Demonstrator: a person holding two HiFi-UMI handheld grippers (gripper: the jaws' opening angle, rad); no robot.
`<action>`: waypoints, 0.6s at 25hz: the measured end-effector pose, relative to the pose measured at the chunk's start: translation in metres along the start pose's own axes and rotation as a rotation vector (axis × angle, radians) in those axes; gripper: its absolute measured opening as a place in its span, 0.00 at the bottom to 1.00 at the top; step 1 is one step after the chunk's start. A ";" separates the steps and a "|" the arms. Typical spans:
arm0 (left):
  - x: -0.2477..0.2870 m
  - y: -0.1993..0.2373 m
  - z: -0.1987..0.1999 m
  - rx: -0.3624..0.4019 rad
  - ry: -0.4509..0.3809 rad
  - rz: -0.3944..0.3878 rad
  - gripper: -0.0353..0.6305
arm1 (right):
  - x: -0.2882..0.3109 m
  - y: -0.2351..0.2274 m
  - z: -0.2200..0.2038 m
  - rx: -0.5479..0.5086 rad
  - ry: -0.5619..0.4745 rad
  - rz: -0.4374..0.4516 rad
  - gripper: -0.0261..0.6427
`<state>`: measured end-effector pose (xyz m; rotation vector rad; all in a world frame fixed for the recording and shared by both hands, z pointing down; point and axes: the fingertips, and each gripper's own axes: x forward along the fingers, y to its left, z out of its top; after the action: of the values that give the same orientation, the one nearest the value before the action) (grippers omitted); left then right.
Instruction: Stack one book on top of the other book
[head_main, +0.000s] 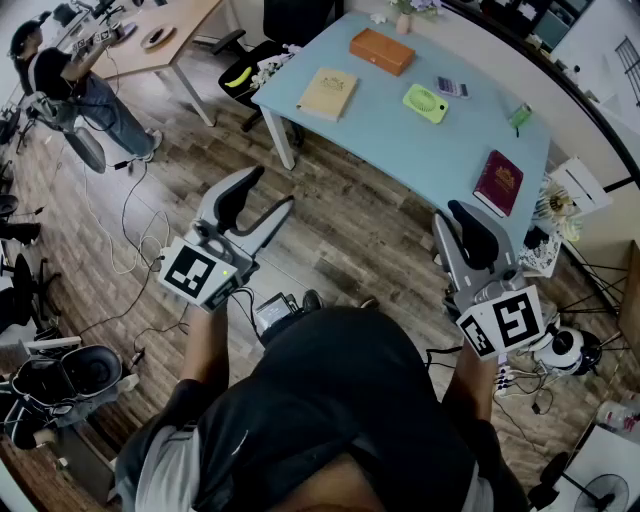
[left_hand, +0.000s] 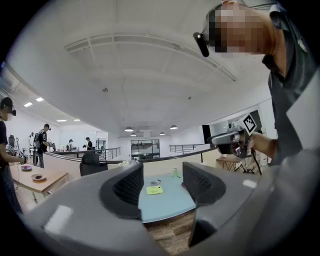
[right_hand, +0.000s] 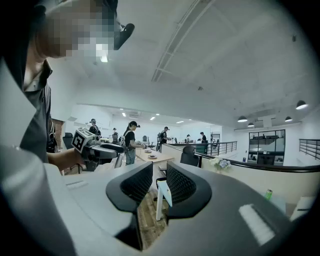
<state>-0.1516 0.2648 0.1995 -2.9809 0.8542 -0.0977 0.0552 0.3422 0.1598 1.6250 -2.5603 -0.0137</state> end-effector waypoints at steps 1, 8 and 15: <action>-0.001 0.002 -0.001 -0.002 0.001 0.000 0.50 | 0.002 0.001 0.000 0.000 0.001 0.000 0.17; -0.010 0.022 -0.011 -0.015 0.011 -0.002 0.50 | 0.022 0.012 -0.002 0.002 0.010 -0.007 0.17; -0.023 0.045 -0.020 -0.024 0.021 -0.020 0.50 | 0.043 0.027 -0.002 0.037 0.003 -0.031 0.17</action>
<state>-0.1960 0.2388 0.2160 -3.0164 0.8335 -0.1209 0.0134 0.3151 0.1676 1.6764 -2.5480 0.0344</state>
